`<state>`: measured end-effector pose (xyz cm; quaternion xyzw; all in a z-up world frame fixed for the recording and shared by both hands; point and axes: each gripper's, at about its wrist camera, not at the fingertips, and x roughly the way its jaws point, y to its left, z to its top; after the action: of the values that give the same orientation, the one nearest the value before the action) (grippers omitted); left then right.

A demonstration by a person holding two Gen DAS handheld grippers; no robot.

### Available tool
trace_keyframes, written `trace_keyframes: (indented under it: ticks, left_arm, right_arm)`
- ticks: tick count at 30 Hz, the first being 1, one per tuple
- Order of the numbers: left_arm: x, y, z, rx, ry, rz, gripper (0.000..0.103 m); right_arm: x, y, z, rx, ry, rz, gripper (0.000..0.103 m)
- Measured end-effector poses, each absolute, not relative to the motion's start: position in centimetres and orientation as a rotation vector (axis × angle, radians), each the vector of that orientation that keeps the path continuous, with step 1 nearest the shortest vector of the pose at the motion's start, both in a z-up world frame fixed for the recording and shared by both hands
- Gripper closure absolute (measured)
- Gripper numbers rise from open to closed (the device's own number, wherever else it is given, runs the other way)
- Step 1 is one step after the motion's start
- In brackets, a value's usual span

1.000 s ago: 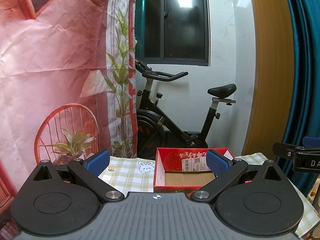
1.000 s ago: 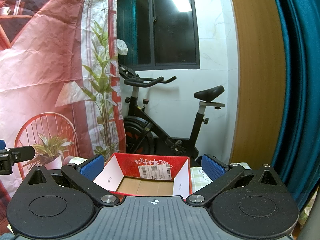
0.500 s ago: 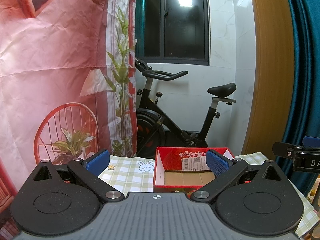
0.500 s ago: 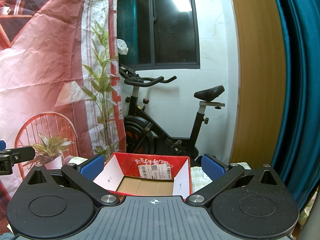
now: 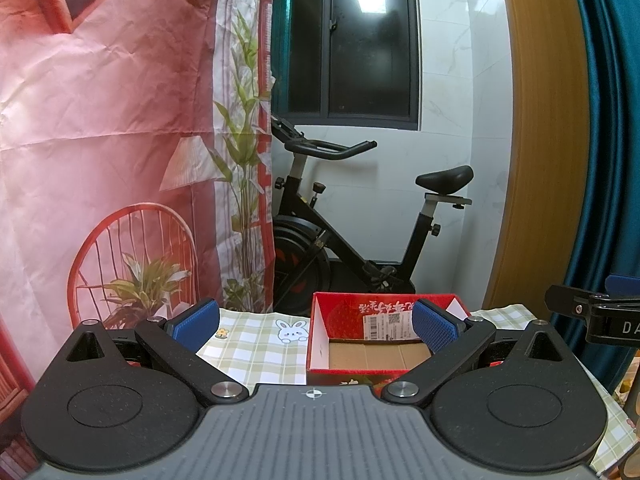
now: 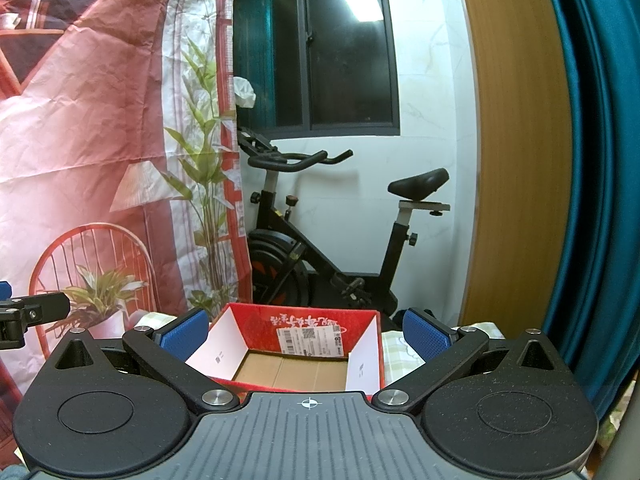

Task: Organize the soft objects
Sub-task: 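Lower both grippers onto the blue cotton pad bag and close them on it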

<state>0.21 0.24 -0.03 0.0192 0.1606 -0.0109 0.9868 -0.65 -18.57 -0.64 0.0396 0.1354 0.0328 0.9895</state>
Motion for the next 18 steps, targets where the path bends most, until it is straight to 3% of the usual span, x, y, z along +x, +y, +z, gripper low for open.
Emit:
trace_keyframes:
  ticks: [13,18]
  left_arm:
    - [1.8,-0.3,-3.6,0.053,0.335,-0.028,0.000]
    - [3.8,-0.5,-6.5,0.032,0.398,-0.072,0.000]
  right_arm:
    - [0.2,-20.2,-5.7,0.148,0.144,0.122,0.000]
    - [1.7,-20.7,-8.3,0.163,0.203,0.096,0.000]
